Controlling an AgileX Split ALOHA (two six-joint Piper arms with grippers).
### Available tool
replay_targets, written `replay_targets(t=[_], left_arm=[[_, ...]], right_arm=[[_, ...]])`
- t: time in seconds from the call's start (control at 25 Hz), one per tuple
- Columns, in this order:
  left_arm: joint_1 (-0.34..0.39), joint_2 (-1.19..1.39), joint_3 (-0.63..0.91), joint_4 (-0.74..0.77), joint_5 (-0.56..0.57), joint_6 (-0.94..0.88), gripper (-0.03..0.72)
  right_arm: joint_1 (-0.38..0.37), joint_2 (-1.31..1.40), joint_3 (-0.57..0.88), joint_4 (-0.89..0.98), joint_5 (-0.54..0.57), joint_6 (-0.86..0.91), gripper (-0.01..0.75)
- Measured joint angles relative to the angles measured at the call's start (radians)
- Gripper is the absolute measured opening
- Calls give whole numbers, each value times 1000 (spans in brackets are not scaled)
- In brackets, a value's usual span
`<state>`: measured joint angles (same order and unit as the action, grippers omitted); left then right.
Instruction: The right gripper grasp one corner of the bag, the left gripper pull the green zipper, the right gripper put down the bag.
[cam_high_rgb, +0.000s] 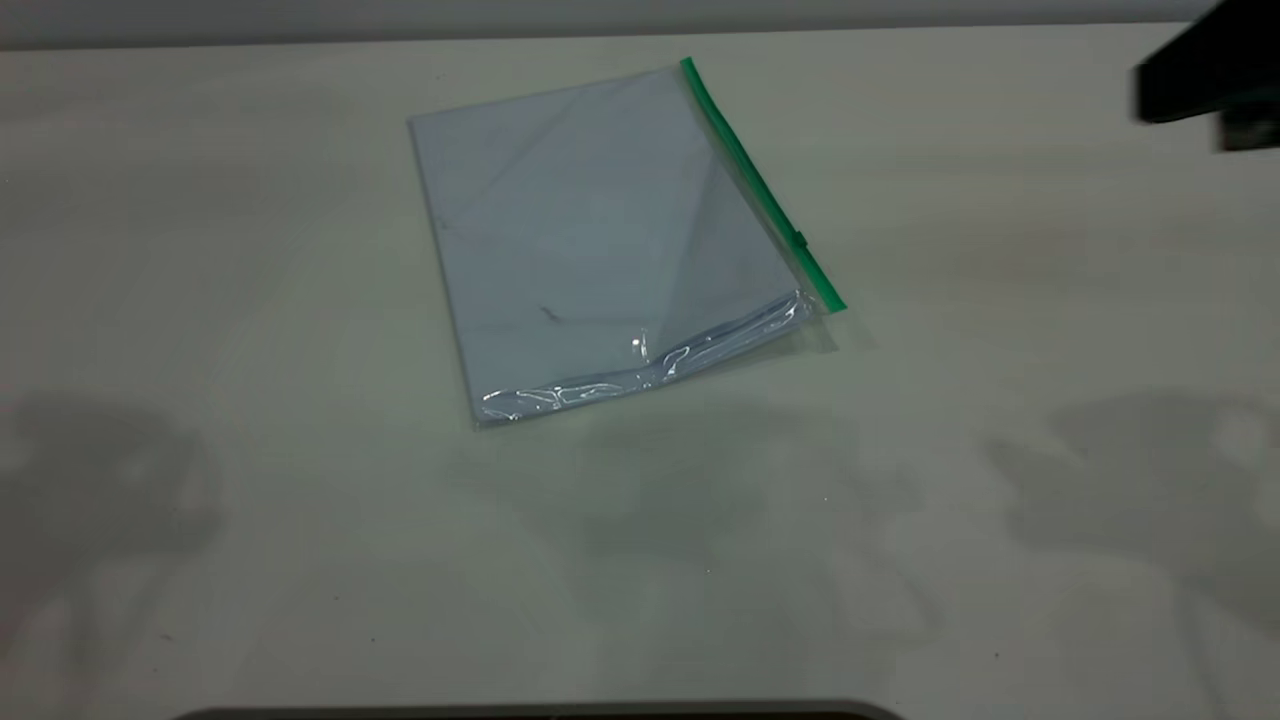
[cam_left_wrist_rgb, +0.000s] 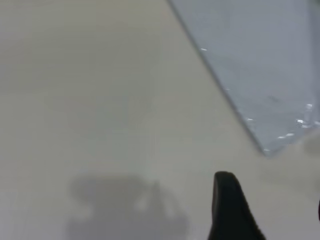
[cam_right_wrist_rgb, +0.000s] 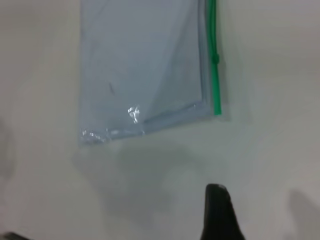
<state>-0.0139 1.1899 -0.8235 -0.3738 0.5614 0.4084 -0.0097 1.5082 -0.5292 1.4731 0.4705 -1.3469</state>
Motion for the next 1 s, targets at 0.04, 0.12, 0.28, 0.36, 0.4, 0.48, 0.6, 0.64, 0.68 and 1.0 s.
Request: replay_targets(t=[0.04,0.12,0.28,0.36,0.4,0.48,0.6,0.64,0.68,1.0], left_arm=[[0,12,-2,-26,-1,24,478],[0,34,-2,-75,-6,74,478],[0,74,-2,-158,-15,138,478],[0,88,-3,-176,-19,146,478],[0,90,-3,-179,-21,148,478],[0,94,-3,-179,-22,155,478],[0,96,-5,-180,-22,155,478],[0,96,-5,-181,-22,155,478],[0,97,-5,-182,-23,155,478],[0,99,-5,-183,-26,155,478]], right_arm=[[0,48,-13,75,17,-72,527],[11,157,-48,191,48,-177,527],[77,346,-141,292,73,-279,526],[124,427,-197,297,73,-288,525],[143,470,-229,297,74,-288,524],[161,546,-289,300,75,-288,524],[162,655,-375,302,88,-288,524],[162,690,-405,304,90,-288,524],[162,725,-434,304,93,-288,524],[162,938,-621,287,144,-287,524]])
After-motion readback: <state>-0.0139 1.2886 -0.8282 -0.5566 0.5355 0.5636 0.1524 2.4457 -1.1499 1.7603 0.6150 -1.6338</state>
